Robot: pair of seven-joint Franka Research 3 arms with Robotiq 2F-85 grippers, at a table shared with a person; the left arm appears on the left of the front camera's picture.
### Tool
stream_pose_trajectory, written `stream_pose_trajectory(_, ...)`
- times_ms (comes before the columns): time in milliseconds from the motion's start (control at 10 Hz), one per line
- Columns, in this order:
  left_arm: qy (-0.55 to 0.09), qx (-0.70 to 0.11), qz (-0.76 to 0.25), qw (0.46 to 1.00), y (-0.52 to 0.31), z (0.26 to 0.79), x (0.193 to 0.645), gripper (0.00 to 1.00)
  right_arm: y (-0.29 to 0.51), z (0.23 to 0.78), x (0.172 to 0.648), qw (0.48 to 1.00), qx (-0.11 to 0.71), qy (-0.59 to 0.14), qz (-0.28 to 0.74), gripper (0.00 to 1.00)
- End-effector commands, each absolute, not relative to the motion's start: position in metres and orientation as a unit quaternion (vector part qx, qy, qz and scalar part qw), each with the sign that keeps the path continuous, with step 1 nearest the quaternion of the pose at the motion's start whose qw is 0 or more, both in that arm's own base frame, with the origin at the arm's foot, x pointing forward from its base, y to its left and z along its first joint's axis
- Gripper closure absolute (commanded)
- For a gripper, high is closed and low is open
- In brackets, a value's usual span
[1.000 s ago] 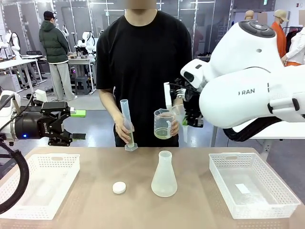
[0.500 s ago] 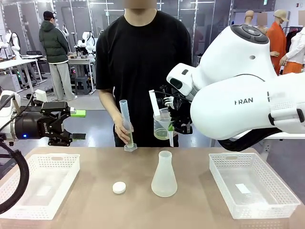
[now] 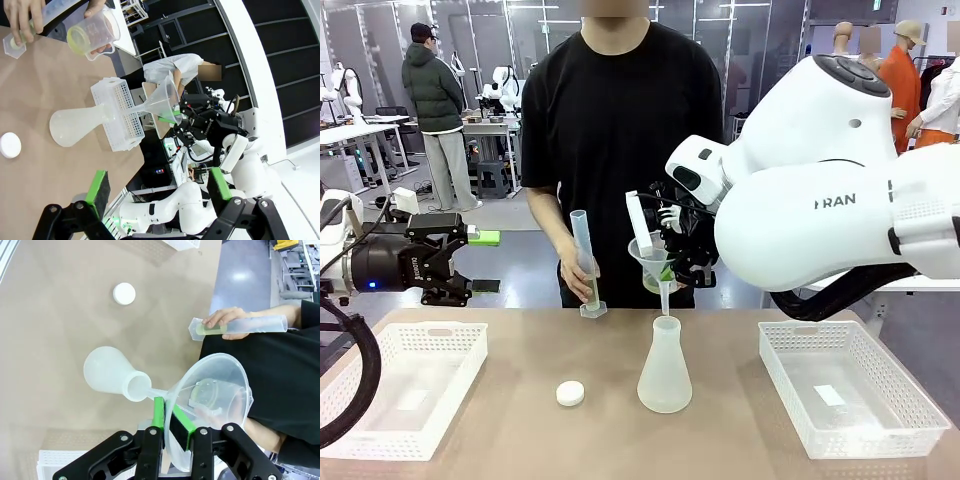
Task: Prepare the solutions needed for the experiment.
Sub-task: Pick up the Plastic Funnel and insert it into the Big flask.
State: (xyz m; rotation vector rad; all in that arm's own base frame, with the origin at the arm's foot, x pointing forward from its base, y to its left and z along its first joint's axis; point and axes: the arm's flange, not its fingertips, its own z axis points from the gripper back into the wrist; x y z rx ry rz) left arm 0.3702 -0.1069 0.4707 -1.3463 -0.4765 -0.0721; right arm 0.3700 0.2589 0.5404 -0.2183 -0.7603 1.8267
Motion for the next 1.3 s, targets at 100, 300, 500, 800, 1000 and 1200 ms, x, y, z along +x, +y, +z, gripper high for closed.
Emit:
stream_pose_trajectory(100, -0.214, -0.618, -0.035, 0.756, -0.104, 0.473, 0.368, 0.0, 0.249, 0.531, 0.379, 0.535, -0.074, -0.339, 0.77, 0.94)
stream_pose_trajectory(300, -0.214, -0.618, -0.035, 0.756, -0.104, 0.473, 0.368, 0.0, 0.248, 0.526, 0.385, 0.541, -0.059, -0.337, 0.768, 0.94)
stream_pose_trajectory(500, -0.214, -0.618, -0.035, 0.756, -0.104, 0.473, 0.368, 0.0, 0.246, 0.519, 0.391, 0.553, -0.047, -0.334, 0.762, 0.94)
stream_pose_trajectory(800, -0.214, -0.618, -0.035, 0.756, -0.104, 0.473, 0.368, 0.0, 0.242, 0.505, 0.397, 0.565, -0.036, -0.33, 0.756, 0.94)
stream_pose_trajectory(1000, -0.214, -0.618, -0.035, 0.756, -0.104, 0.473, 0.368, 0.0, 0.239, 0.494, 0.402, 0.57, -0.038, -0.332, 0.751, 0.94)
stream_pose_trajectory(1200, -0.214, -0.618, -0.035, 0.756, -0.104, 0.473, 0.368, 0.0, 0.237, 0.484, 0.404, 0.578, -0.029, -0.328, 0.747, 0.94)
